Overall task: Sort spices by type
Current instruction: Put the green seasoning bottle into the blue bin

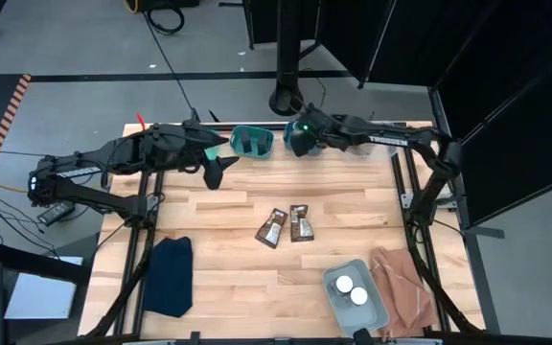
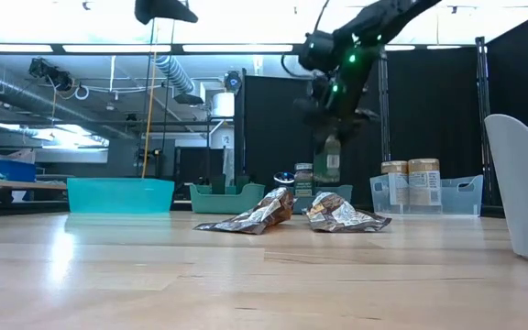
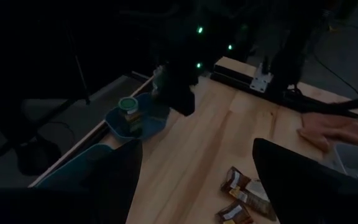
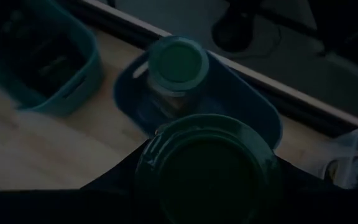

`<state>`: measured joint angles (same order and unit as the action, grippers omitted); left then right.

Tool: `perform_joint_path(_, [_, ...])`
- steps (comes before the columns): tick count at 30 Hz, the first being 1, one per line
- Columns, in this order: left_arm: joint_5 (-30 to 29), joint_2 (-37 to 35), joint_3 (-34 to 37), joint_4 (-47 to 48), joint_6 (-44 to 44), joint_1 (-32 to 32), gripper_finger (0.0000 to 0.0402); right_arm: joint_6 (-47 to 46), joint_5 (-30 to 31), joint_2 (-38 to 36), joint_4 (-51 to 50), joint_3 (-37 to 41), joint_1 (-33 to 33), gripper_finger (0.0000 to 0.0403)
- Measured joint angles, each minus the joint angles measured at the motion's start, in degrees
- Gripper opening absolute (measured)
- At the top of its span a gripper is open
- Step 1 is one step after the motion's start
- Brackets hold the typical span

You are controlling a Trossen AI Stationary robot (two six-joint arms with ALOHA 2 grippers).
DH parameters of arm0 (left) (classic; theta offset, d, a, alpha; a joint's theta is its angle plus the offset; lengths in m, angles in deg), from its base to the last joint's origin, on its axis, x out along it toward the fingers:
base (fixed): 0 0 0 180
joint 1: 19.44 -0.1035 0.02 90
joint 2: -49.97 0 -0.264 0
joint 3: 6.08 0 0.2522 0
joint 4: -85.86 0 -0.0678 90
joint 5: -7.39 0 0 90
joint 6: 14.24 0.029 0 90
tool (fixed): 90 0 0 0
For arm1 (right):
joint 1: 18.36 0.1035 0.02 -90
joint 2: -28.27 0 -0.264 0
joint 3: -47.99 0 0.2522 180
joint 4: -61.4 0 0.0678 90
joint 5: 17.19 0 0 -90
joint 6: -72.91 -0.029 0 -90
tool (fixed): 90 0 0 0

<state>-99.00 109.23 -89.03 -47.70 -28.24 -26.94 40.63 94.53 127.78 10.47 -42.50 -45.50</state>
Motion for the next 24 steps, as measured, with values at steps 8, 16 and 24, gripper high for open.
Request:
perform_joint_path(8, [-1.91,0.0,0.0,0.04,-0.02,0.0,0.031,-4.06,-0.49,3.62,1.73,0.0,-2.8,0.0198])
perform_joint_path(16, [-2.66,0.0,0.0,0.06,0.0,0.0,0.031,-7.14,-0.23,3.56,0.71,-0.02,-5.01,0.0198])
perform_joint_path(24, [-3.45,0.43,0.0,-0.04,0.35,0.0,0.031,-9.25,0.2,3.57,1.05,-0.02,-5.53,0.0198])
